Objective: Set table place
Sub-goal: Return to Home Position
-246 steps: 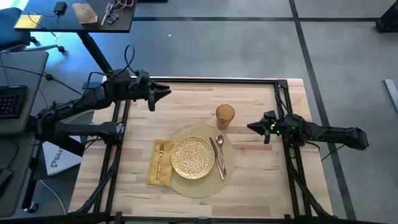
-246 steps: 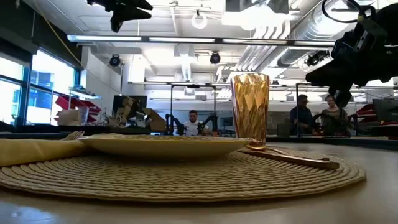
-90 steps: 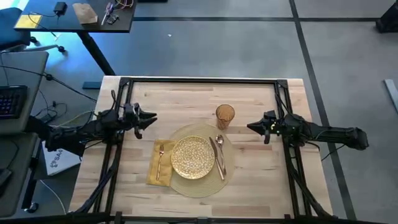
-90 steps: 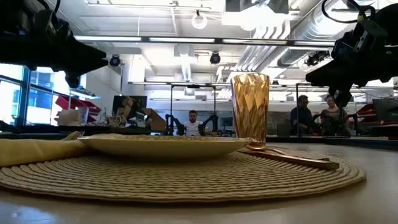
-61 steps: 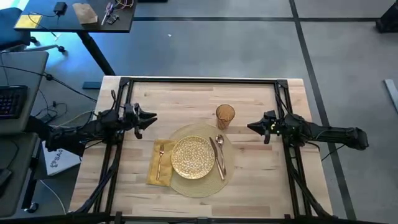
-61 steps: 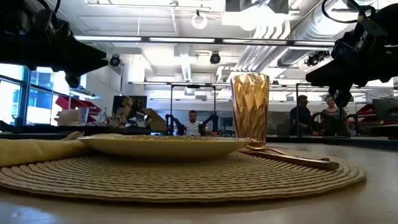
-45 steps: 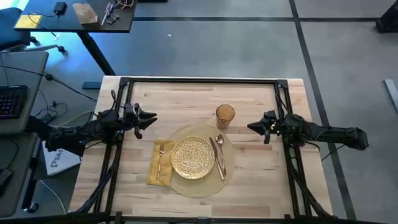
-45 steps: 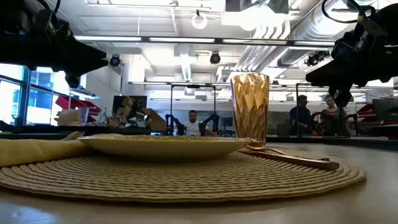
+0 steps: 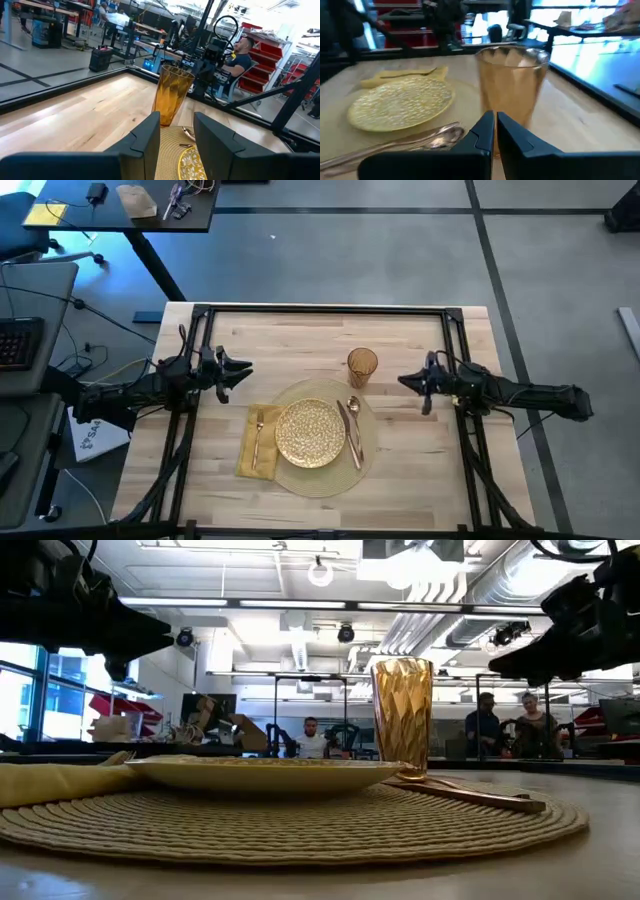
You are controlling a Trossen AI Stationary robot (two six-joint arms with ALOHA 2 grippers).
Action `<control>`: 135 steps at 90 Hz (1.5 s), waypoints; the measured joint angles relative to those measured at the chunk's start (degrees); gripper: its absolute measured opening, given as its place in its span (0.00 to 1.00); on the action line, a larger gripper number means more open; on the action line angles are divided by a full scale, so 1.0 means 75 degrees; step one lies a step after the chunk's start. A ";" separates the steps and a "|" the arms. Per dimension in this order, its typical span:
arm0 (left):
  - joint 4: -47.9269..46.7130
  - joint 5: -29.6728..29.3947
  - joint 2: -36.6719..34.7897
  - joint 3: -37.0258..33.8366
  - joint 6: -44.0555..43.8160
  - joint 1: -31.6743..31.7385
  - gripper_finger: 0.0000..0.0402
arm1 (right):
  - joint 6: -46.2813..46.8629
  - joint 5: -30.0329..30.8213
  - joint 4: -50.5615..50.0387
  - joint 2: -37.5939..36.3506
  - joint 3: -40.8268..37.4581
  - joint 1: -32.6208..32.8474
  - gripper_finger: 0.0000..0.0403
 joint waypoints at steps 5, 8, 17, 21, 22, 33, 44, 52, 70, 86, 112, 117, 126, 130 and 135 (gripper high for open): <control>0.0000 0.0003 0.0000 0.0000 -0.0001 0.0000 0.25 | -0.0009 -0.0265 0.0039 0.0002 0.0000 0.0009 0.01; 0.0000 0.0003 0.0000 0.0000 -0.0001 0.0000 0.25 | -0.0014 -0.0340 0.0053 -0.0002 0.0000 0.0075 0.01; 0.0000 0.0001 0.0000 0.0000 -0.0001 0.0000 0.25 | -0.0017 -0.0259 0.0048 -0.0195 0.0000 0.0632 0.01; 0.0000 0.0003 0.0000 0.0000 0.0002 0.0003 0.25 | -0.0014 -0.0194 0.0041 -0.0305 0.0000 0.0906 0.01; 0.0000 0.0003 0.0000 0.0000 0.0001 0.0002 0.25 | -0.0014 -0.0185 0.0039 -0.0333 0.0000 0.0969 0.01; 0.0000 0.0003 0.0000 0.0000 0.0001 0.0003 0.25 | -0.0017 -0.0086 0.0021 -0.0532 0.0000 0.1511 0.01; 0.0000 0.0003 0.0000 0.0000 0.0002 0.0002 0.25 | -0.0017 -0.0041 0.0024 -0.0948 -0.0003 0.1820 0.01; 0.0000 0.0003 0.0000 0.0000 0.0001 0.0003 0.25 | -0.0017 -0.0038 0.0049 -0.1350 -0.0003 0.1943 0.01; -0.0003 0.0007 0.0006 0.0000 0.0002 0.0003 0.25 | -0.0020 -0.0035 0.0045 -0.1343 -0.0009 0.1967 0.01; -0.0003 0.0006 0.0009 0.0000 0.0002 0.0003 0.25 | -0.0018 -0.0036 0.0045 -0.1318 -0.0009 0.1964 0.01; -0.0003 0.0003 0.0009 0.0000 0.0002 0.0003 0.25 | -0.0017 -0.0036 0.0048 -0.1309 -0.0009 0.1964 0.01; -0.0003 0.0003 0.0009 0.0000 0.0002 0.0003 0.25 | -0.0017 -0.0038 0.0048 -0.1309 -0.0009 0.1964 0.01; -0.0003 0.0002 0.0009 0.0000 0.0002 0.0002 0.25 | -0.0017 -0.0037 0.0048 -0.1309 -0.0009 0.1964 0.01; -0.0003 0.0003 0.0009 0.0000 0.0002 0.0003 0.25 | -0.0017 -0.0038 0.0048 -0.1309 -0.0009 0.1964 0.01; -0.0003 0.0003 0.0009 0.0000 0.0002 0.0003 0.25 | -0.0017 -0.0036 0.0048 -0.1309 -0.0009 0.1964 0.01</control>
